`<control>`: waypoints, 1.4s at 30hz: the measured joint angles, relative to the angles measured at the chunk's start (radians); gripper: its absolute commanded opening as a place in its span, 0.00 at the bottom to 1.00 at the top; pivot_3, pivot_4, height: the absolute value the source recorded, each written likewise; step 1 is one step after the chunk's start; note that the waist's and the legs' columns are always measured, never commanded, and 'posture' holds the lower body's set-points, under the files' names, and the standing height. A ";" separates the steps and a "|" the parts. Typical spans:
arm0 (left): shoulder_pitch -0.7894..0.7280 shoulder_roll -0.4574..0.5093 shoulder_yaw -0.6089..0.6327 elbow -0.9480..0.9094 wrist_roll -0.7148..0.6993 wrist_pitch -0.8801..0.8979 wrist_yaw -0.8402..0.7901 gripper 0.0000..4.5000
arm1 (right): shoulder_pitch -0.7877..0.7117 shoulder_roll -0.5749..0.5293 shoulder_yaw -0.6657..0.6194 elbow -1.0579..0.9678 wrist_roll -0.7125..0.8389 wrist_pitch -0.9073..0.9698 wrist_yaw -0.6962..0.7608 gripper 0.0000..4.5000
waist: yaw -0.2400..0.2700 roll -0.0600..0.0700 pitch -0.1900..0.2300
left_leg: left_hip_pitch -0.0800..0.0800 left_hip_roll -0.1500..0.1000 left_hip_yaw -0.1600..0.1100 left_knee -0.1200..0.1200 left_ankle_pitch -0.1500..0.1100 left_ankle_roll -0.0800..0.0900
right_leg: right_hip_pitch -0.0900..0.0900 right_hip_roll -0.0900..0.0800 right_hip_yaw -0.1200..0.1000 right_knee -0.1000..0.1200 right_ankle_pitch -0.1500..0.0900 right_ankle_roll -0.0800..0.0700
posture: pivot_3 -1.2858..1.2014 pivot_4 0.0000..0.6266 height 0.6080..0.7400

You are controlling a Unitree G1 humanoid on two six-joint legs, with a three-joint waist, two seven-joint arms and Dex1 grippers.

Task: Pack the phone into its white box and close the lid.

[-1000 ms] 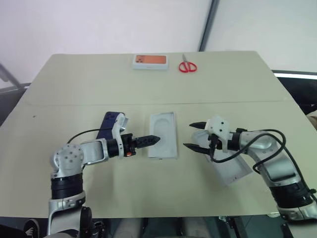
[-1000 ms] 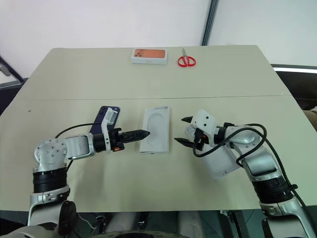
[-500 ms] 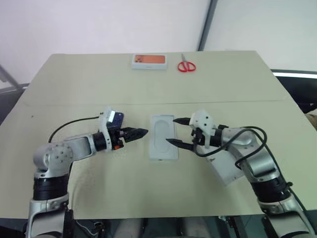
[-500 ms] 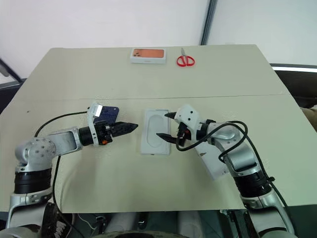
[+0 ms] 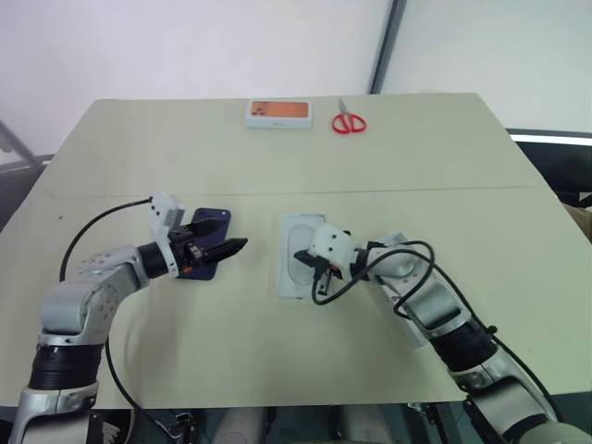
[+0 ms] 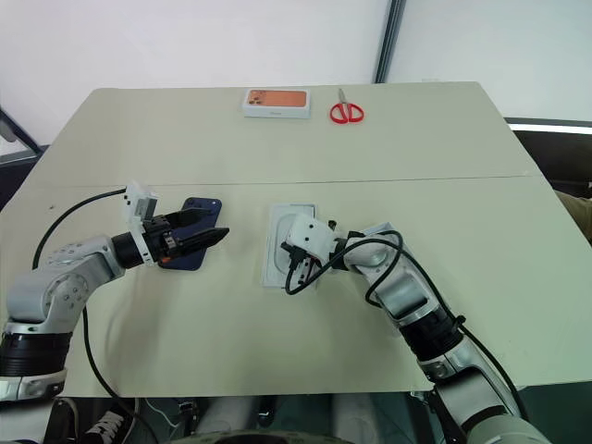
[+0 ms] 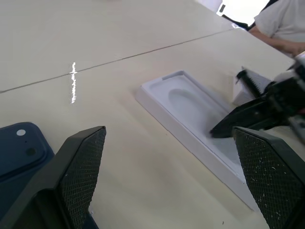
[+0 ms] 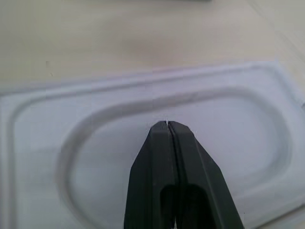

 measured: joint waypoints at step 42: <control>-0.088 -0.067 -0.114 0.238 0.242 -0.465 -0.148 1.00 | 0.100 -0.204 -0.320 -0.476 0.334 0.570 -0.069 0.99 | -0.002 0.000 0.000 | -0.007 0.000 0.000 0.004 0.001 0.000 | -0.004 -0.001 0.001 0.007 0.000 0.000 | 0.52 0.24 1.00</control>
